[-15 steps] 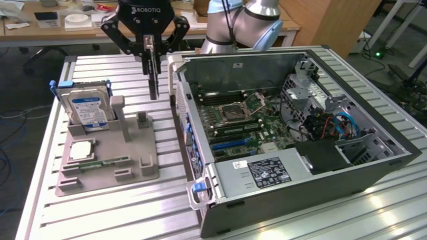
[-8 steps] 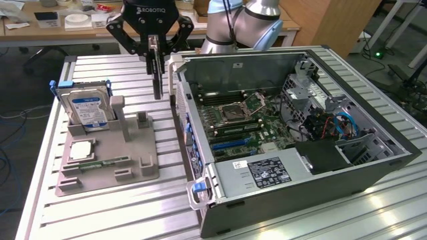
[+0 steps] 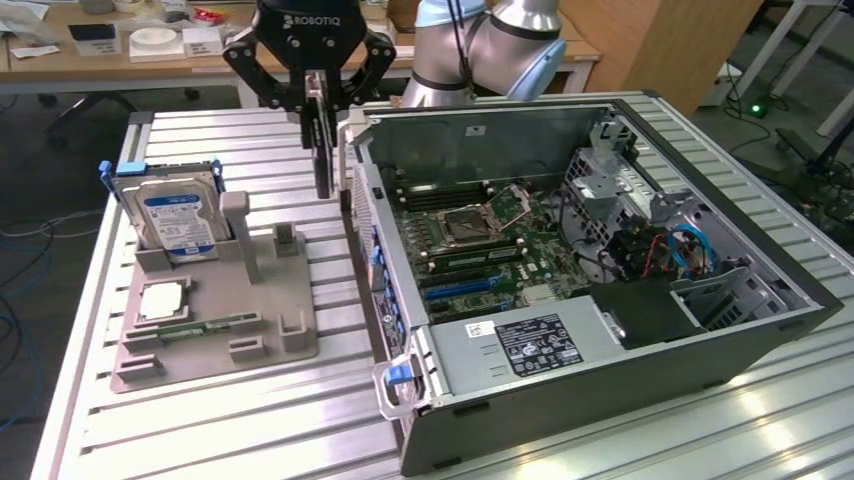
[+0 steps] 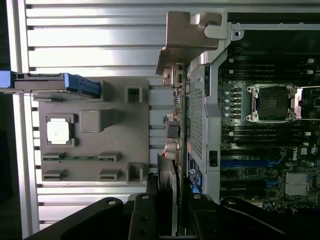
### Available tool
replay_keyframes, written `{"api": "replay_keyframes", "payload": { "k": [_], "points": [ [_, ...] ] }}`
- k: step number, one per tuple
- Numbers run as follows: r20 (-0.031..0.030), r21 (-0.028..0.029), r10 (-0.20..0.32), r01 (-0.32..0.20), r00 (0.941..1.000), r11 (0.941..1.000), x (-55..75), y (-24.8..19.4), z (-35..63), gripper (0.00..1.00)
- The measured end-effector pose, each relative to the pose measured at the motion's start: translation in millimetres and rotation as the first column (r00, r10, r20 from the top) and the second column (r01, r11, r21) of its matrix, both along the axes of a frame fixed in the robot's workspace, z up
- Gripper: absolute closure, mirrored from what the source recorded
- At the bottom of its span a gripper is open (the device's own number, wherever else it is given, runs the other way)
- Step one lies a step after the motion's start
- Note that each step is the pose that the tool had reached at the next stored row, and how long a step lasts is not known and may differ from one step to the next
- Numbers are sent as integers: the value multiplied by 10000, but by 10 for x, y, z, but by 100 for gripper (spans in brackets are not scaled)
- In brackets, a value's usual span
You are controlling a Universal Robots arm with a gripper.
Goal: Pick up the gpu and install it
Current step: 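Pick up the gpu and move the gpu toward the slot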
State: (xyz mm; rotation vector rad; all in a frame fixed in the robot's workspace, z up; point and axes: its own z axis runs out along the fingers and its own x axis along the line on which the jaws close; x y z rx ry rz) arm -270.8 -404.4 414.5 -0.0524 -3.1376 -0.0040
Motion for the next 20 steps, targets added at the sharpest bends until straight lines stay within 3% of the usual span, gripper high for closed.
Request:
{"api": "replay_keyframes", "payload": {
  "k": [20],
  "points": [
    [0, 0, 0, 0, 10000, 10000, 166, 0, -12, 73]
  ]
}}
